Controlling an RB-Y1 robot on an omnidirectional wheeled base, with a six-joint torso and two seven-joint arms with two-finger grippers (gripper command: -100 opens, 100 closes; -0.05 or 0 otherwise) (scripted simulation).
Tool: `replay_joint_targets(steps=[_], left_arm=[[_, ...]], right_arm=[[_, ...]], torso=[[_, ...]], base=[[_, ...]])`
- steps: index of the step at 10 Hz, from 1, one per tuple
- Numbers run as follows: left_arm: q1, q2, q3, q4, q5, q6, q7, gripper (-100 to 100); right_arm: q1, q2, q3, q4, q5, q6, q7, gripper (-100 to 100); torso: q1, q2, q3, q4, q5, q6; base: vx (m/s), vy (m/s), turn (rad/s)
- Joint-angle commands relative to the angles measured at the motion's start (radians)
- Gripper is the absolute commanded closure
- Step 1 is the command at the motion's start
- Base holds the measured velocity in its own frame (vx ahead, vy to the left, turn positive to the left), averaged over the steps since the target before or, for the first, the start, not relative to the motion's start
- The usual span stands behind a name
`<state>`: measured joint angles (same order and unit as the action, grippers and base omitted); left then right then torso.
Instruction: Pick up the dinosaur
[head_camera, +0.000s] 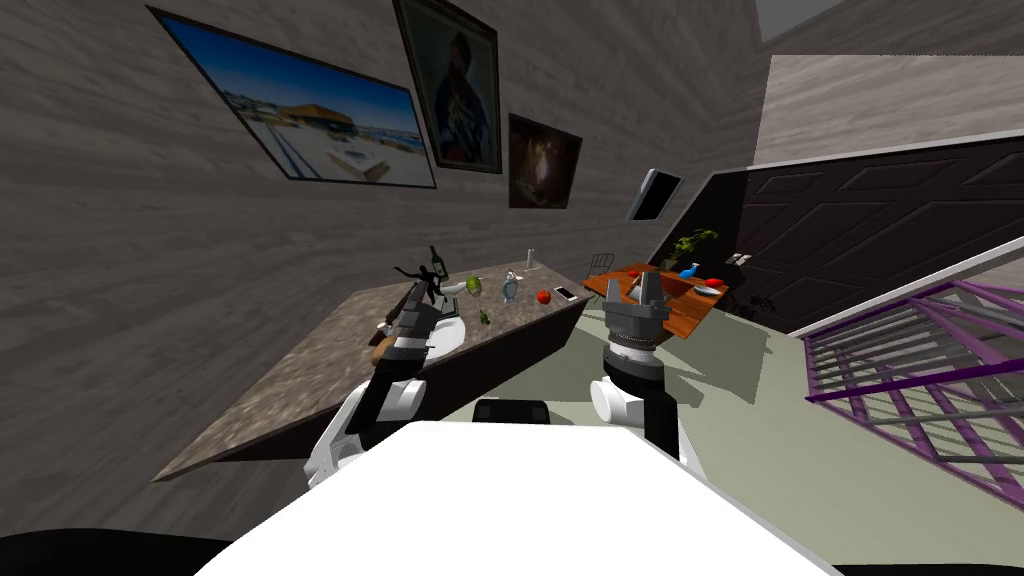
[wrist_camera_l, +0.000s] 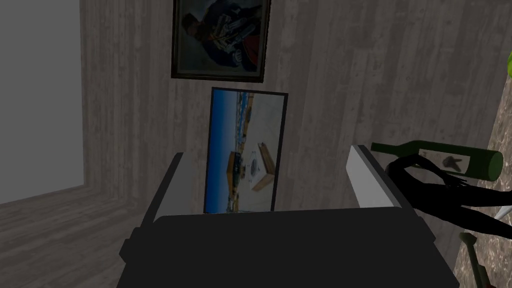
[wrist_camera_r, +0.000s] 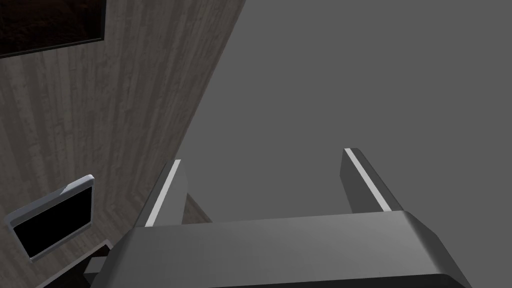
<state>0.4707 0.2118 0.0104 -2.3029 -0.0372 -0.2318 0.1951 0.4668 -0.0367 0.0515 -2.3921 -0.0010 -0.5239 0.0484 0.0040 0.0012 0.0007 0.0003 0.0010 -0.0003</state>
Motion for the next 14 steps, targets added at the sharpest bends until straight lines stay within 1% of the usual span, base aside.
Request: replay_joint_targets(steps=[1,2,3,4,5,6,7,8,9,10,11,12,13,14], left_arm=[[-0.008,0.021,0.013,0.001,-0.001,0.05,0.024,-100],[-0.008,0.021,0.013,0.001,-0.001,0.063,0.024,-100],[-0.012,0.041,0.025,0.0,-0.002,0.101,0.047,-100],[-0.012,0.041,0.025,0.0,-0.002,0.115,0.047,-100],[-0.017,0.061,0.038,-0.001,-0.002,0.153,0.071,-100],[-0.017,0.061,0.038,-0.001,-0.002,0.169,0.071,-100],[-0.022,0.081,0.052,-0.002,-0.002,0.204,0.095,-100],[-0.022,0.081,0.052,-0.002,-0.002,0.225,0.095,-100],[-0.027,0.099,0.064,-0.003,-0.002,0.259,0.119,-100],[-0.027,0.099,0.064,-0.003,-0.002,0.281,0.119,-100],[-0.033,0.117,0.077,-0.004,-0.001,0.318,0.142,-100],[-0.033,0.117,0.077,-0.004,-0.001,0.338,0.142,-100],[-0.039,0.134,0.088,-0.004,0.0,0.371,0.165,-100],[-0.039,0.134,0.088,-0.004,0.0,0.391,0.165,-100]], right_arm=[[0.0,0.0,0.0,0.0,0.0,0.0,0.0,0],[0.0,0.0,0.0,0.0,0.0,0.0,0.0,0],[0.0,0.0,0.0,0.0,0.0,0.0,0.0,0],[0.0,0.0,0.0,0.0,0.0,0.0,0.0,0],[0.0,0.0,0.0,0.0,0.0,0.0,0.0,0],[0.0,0.0,0.0,0.0,0.0,0.0,0.0,0],[0.0,0.0,0.0,0.0,0.0,0.0,0.0,0],[0.0,0.0,0.0,0.0,0.0,0.0,0.0,0],[0.0,0.0,0.0,0.0,0.0,0.0,0.0,0],[0.0,0.0,0.0,0.0,0.0,0.0,0.0,0],[0.0,0.0,0.0,0.0,0.0,0.0,0.0,0],[0.0,0.0,0.0,0.0,0.0,0.0,0.0,0],[0.0,0.0,0.0,0.0,0.0,0.0,0.0,0],[0.0,0.0,0.0,0.0,0.0,0.0,0.0,0]], torso=[[0.0,0.0,0.0,0.0,0.0,0.0],[0.0,0.001,0.0,0.0,0.0,0.001],[0.0,0.001,0.0,0.0,0.0,0.0],[0.001,0.001,0.0,0.0,0.0,0.0],[0.001,0.0,0.0,0.0,0.0,0.0],[0.001,0.0,0.0,0.0,0.0,0.0],[0.0,0.0,0.0,0.0,0.0,0.0],[0.001,0.001,0.0,0.0,0.0,0.001],[0.001,0.0,0.0,0.0,0.0,0.0],[0.001,0.0,0.0,0.0,0.0,0.0],[0.0,0.0,0.0,0.0,0.0,0.0],[0.001,0.0,0.0,0.0,0.0,0.0],[0.0,0.0,0.0,0.0,0.0,0.0],[0.001,0.0,0.0,0.0,0.0,0.0]], base=[[-0.04,0.06,-0.19],[-0.04,0.058,-0.107],[-0.041,0.061,-0.173],[-0.03,0.063,-0.11],[-0.035,0.064,-0.205],[-0.032,0.057,-0.108],[-0.045,0.064,-0.253],[-0.035,0.06,-0.084],[-0.044,0.06,-0.16],[-0.041,0.057,-0.123],[-0.041,0.064,-0.177],[-0.029,0.055,-0.111],[-0.044,0.062,-0.228],[-0.042,0.054,-0.107]])
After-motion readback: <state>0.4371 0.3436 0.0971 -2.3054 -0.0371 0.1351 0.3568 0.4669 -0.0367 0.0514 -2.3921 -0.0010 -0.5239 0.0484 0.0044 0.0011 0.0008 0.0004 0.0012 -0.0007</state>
